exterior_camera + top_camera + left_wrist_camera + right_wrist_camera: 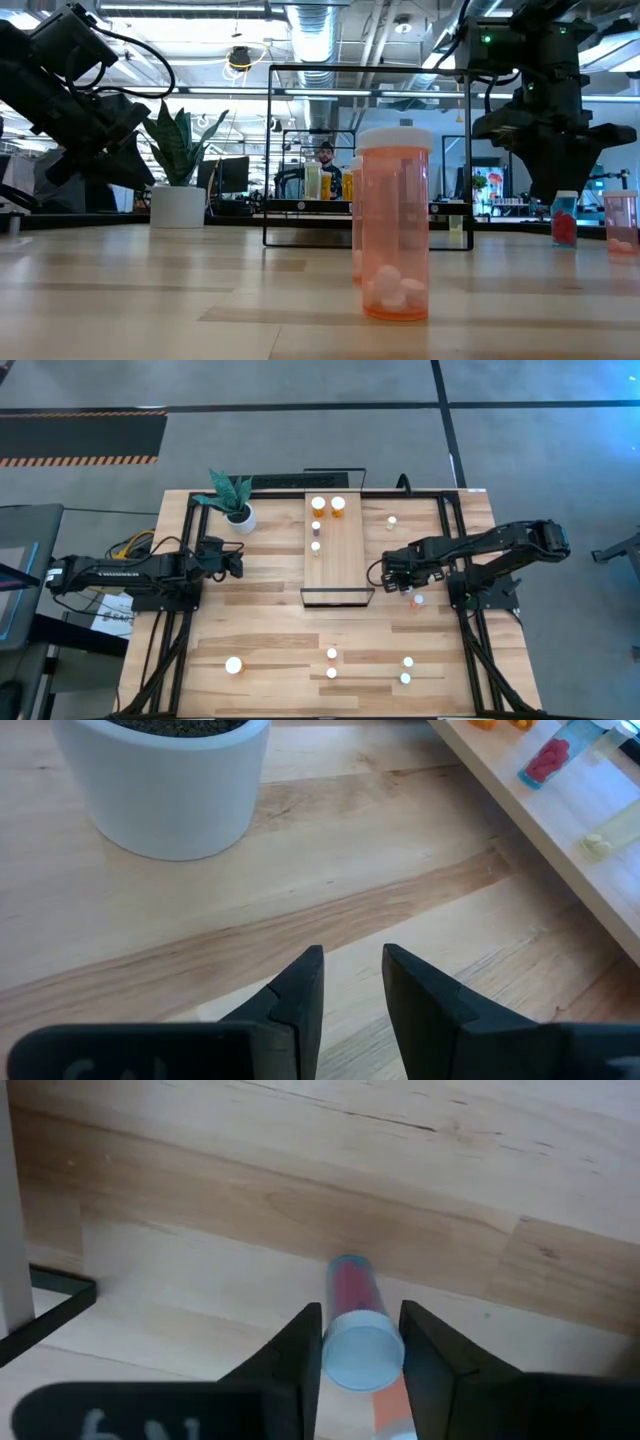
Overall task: Pick and place medicine bottles onto shelf by color
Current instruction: Put the top blue pill bottle on the shelf aligned with the other blue pill bottle
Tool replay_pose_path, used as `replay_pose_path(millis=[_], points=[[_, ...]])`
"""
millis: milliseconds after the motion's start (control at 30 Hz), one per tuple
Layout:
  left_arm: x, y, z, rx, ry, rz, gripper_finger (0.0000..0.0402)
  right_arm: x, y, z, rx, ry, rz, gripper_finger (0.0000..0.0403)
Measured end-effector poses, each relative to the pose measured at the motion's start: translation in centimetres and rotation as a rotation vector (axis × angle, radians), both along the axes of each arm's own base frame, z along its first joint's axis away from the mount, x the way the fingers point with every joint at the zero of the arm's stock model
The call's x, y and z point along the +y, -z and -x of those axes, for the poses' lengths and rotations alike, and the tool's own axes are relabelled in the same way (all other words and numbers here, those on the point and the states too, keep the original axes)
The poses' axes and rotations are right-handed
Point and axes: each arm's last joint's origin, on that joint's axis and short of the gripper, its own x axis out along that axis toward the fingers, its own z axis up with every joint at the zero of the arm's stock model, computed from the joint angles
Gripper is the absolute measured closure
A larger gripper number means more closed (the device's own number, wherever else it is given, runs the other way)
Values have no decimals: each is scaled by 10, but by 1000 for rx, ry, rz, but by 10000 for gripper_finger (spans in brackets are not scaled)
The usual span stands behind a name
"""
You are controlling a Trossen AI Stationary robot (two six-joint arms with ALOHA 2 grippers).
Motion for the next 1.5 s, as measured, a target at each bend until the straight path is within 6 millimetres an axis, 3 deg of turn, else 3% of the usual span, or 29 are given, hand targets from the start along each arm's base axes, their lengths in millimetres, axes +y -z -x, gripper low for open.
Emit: replay_pose_path(millis=[433,900,1100,1500], points=[[0,0,0,0,0,0,310,-13,-12,-4,-13,9,7,284],[0,0,0,0,0,0,310,-44,-41,-8,-28,-36,78,284],[0,0,0,2,1,1,310,-56,-43,-27,42,-105,85,284],[0,0,0,3,6,6,310,-95,-66,-85,48,-306,140,284]])
